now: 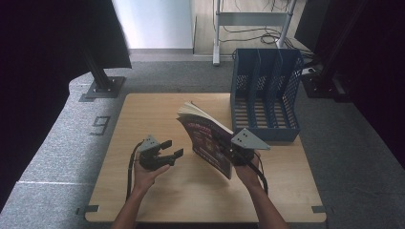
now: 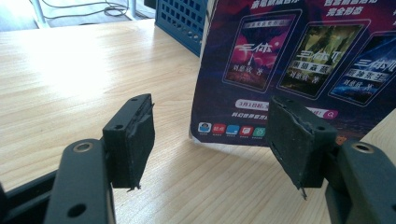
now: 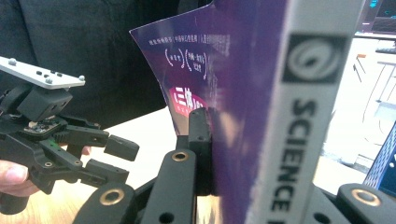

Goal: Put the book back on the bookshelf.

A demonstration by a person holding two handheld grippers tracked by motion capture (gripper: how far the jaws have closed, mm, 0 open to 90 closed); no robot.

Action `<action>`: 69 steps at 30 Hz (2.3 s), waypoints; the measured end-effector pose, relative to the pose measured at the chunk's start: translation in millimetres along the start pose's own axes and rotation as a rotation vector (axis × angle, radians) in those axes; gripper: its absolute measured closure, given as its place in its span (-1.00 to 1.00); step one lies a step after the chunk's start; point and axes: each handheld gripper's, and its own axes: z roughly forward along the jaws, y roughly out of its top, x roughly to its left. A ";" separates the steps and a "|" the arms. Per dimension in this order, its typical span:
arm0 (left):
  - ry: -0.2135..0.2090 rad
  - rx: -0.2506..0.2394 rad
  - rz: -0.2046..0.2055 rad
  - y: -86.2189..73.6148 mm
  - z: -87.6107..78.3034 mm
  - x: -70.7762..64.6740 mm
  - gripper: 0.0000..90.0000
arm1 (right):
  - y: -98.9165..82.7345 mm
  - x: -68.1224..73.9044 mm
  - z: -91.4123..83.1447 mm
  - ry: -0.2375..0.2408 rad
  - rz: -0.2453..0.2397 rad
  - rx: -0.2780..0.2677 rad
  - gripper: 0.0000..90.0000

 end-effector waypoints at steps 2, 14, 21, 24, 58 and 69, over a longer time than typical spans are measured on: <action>0.000 -0.002 -0.003 0.2 -0.5 0.2 -0.27 | 1.4 -0.2 -0.6 0.000 -0.001 -0.003 0.81; 0.000 0.004 -0.005 0.0 -0.3 1.0 -0.27 | 5.4 -3.4 -3.0 -0.015 0.001 -0.013 0.81; 0.002 0.007 -0.005 -0.3 -0.2 1.3 -0.27 | 8.0 -4.2 -4.3 -0.018 -0.005 -0.020 0.81; 0.002 0.008 -0.005 -0.4 -0.1 1.2 -0.27 | 9.3 -4.7 -5.2 -0.024 -0.001 -0.024 0.81; -0.001 0.019 -0.003 -1.3 0.7 0.9 -0.27 | 26.5 -15.1 -11.8 -0.060 -0.007 -0.069 0.81; -0.001 0.022 -0.005 -1.5 0.7 1.5 -0.27 | 29.8 -22.6 -14.4 -0.083 0.005 -0.078 0.81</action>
